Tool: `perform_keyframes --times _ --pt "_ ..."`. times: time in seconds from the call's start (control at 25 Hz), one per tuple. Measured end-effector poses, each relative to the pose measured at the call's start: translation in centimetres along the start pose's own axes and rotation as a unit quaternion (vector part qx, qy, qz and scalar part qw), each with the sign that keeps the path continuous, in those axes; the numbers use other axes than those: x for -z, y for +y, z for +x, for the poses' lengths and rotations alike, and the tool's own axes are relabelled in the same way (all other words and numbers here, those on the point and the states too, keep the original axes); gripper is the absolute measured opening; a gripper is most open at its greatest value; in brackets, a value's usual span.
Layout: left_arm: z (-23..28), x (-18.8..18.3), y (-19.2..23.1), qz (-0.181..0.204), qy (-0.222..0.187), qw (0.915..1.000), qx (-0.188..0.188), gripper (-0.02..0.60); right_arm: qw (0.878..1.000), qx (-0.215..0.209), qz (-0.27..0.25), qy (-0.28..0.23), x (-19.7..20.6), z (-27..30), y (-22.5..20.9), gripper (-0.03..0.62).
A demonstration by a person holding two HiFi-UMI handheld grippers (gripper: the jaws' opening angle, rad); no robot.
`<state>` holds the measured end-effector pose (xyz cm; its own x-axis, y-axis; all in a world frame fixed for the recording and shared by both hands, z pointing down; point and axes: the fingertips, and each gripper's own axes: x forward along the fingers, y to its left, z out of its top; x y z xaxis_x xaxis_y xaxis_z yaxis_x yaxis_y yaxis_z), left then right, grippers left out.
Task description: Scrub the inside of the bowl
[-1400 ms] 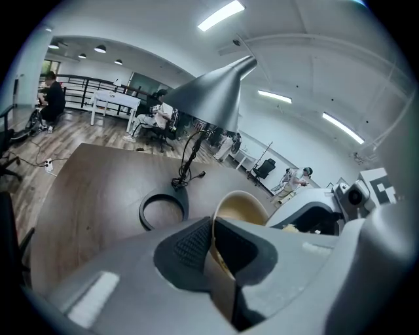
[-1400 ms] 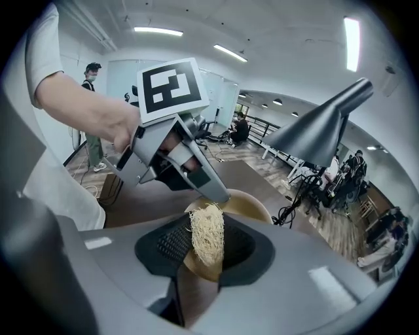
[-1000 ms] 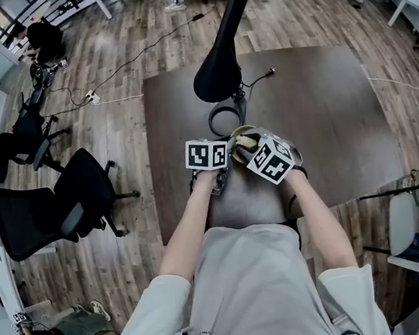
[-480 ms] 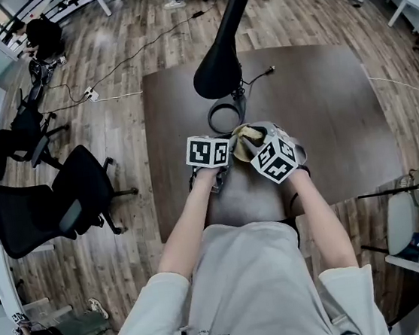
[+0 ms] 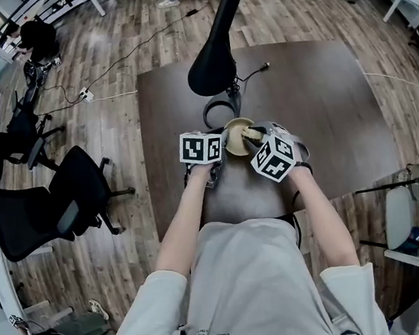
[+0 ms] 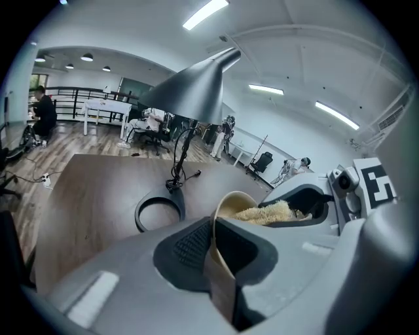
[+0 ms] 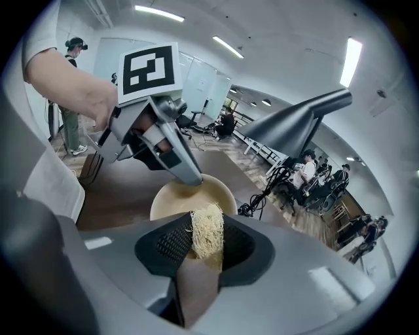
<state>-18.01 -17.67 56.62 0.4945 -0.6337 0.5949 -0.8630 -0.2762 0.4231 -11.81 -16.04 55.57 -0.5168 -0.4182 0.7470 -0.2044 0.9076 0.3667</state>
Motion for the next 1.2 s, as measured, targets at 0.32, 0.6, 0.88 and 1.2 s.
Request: perform_keyframes --times 0.32,0.6,0.88,1.2 --pt "-0.4 -0.3 0.0 -0.004 -0.01 0.9999 0.001 0.025 0.999 -0.04 -0.005 -0.006 -1.6 0.5 2.6 0.127" --pt "0.3 0.4 -1.9 0.005 0.002 0.9998 0.019 0.025 0.999 -0.013 0.009 -0.041 -2.5 0.5 2.0 0.127" --pt "0.6 0.6 -2.7 0.01 0.012 0.9994 0.031 0.022 0.998 0.041 0.001 -0.039 -1.8 -0.5 -0.3 0.127" --pt "0.8 1.0 -2.7 0.016 0.011 0.9996 0.022 0.022 0.997 0.072 0.008 -0.017 -0.1 -1.1 -1.0 0.129"
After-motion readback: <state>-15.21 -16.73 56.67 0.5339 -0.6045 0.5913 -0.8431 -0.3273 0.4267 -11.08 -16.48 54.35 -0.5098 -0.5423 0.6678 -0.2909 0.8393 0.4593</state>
